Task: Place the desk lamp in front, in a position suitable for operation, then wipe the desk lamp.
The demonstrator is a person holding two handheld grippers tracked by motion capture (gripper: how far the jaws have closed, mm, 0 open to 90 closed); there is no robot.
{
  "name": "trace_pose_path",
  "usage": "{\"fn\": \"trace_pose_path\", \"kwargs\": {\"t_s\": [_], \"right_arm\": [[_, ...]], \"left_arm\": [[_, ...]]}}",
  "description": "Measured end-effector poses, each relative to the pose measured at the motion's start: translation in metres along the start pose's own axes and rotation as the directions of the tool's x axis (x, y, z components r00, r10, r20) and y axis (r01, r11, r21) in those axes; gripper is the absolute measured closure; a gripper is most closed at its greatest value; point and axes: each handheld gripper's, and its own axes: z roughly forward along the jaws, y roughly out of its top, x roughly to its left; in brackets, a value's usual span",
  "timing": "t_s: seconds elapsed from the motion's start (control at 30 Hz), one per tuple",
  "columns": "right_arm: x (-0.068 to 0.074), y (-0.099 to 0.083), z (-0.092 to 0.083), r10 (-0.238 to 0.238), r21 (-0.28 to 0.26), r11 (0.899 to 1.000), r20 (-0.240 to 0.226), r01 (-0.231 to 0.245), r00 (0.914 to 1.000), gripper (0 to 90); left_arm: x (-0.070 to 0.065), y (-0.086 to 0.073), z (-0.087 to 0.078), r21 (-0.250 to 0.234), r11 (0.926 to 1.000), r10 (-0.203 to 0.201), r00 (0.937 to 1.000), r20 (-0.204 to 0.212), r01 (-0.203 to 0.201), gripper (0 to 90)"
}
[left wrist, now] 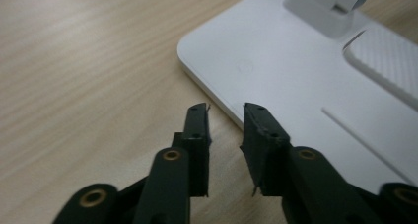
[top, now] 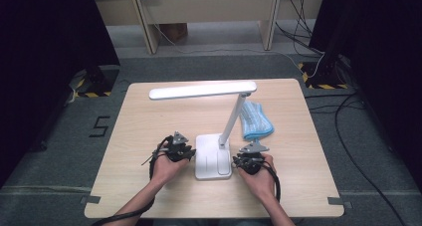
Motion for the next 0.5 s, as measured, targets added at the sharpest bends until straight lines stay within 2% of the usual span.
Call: {"fn": "trace_pose_path", "kwargs": {"t_s": [0.1, 0.13, 0.23, 0.3, 0.43, 0.5], "right_arm": [[-0.017, 0.000, -0.013, 0.038, -0.028, 0.999, 0.006, -0.038, 0.9992, 56.8], [-0.025, 0.000, -0.019, 0.056, -0.041, 0.998, 0.018, -0.056, 0.9982, 54.5], [-0.042, -0.002, -0.029, 0.076, -0.079, 0.994, 0.053, -0.072, 0.9957, 49.9], [-0.054, -0.004, -0.037, 0.112, -0.106, 0.989, 0.081, -0.103, 0.9904, 45.4], [-0.062, -0.002, -0.039, 0.121, -0.115, 0.987, 0.094, -0.110, 0.9882, 43.5], [-0.067, 0.001, -0.038, 0.120, -0.119, 0.987, 0.117, -0.106, 0.9859, 40.6]], "left_arm": [[0.003, -0.001, -0.013, -0.065, 0.9976, 0.024, 0.9997, -0.007, -0.025, 52.7], [0.004, -0.002, -0.016, -0.082, 0.9965, 0.016, 0.9999, -0.003, -0.016, 48.5], [0.003, -0.004, -0.021, -0.083, 0.9964, 0.015, 0.9998, -0.010, -0.016, 39.7], [0.001, -0.005, -0.024, -0.091, 0.9957, 0.017, 0.9997, -0.018, -0.018, 34.6], [0.000, -0.010, -0.031, -0.103, 0.9946, 0.009, 0.9998, -0.018, -0.010, 33.5], [0.001, -0.013, -0.035, -0.110, 0.9940, -0.001, 0.9998, -0.021, -0.002, 33.5]]}}
